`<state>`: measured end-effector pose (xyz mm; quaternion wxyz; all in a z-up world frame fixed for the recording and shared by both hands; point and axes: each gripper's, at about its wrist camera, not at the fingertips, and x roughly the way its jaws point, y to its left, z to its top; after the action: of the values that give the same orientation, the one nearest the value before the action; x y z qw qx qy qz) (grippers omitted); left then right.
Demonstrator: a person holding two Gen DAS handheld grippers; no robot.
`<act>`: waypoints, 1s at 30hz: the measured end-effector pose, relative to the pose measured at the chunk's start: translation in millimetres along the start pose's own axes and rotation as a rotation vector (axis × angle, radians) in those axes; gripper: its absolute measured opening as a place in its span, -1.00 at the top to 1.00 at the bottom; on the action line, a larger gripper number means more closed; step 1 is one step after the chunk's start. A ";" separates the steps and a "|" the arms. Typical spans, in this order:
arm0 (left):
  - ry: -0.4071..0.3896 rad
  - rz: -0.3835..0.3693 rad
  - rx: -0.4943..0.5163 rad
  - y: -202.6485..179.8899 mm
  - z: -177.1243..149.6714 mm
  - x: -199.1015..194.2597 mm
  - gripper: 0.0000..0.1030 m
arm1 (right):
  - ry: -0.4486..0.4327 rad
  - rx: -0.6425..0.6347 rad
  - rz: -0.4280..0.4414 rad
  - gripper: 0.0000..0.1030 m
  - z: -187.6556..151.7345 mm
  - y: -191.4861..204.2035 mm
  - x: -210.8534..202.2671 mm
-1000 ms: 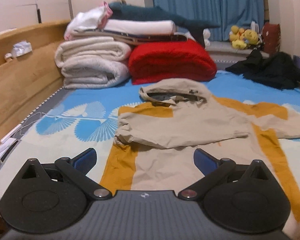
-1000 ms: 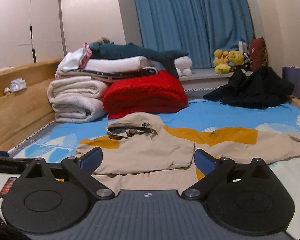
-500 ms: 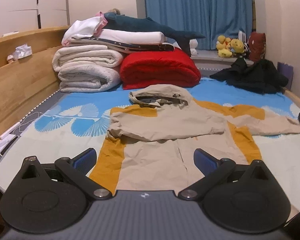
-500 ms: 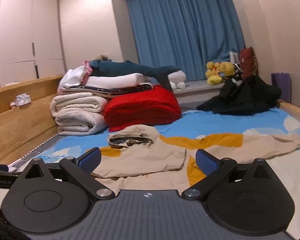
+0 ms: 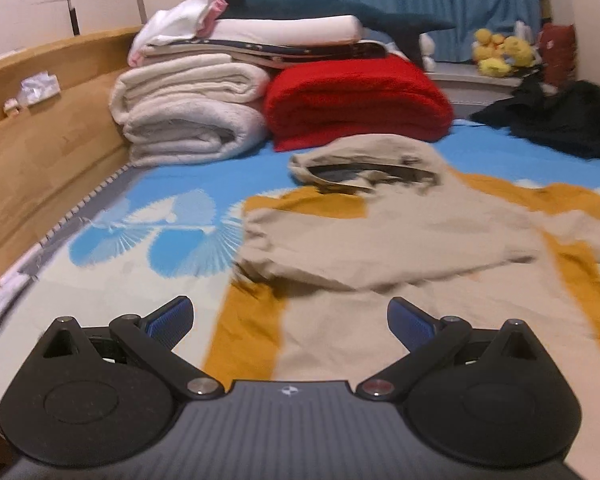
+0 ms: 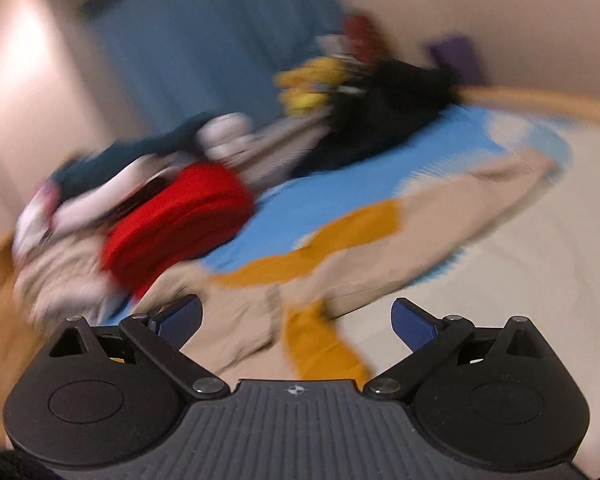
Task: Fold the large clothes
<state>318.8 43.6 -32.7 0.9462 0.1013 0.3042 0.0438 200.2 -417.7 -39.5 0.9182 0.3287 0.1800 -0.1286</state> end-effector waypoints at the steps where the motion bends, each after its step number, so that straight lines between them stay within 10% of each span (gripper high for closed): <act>1: -0.004 0.018 0.008 1.8 1.3 15.5 -1.00 | -0.004 0.073 -0.019 -0.94 8.7 -17.8 16.1; 15: 0.106 0.156 -0.144 51.4 -3.1 197.1 -1.00 | -0.031 0.438 -0.425 -0.83 58.4 -175.4 231.9; 20: 0.213 0.256 -0.222 79.9 -5.4 225.4 -1.00 | -0.118 0.316 -0.554 -0.80 69.1 -171.4 267.5; 23: 0.221 0.269 -0.245 92.9 -1.4 233.5 -1.00 | -0.109 0.272 -0.570 0.91 78.8 -155.8 285.3; 25: 0.219 0.274 -0.253 99.1 1.2 234.5 -1.00 | -0.161 0.239 -0.564 0.92 94.6 -130.0 280.5; 30: 0.222 0.297 -0.311 112.8 9.8 234.0 -1.00 | -0.334 -0.362 -0.413 0.93 98.7 51.0 268.1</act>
<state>512.0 185.8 -133.0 0.8944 -0.0071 0.3777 0.2397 484.4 -475.2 -51.3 0.9330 0.0907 0.1099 -0.3303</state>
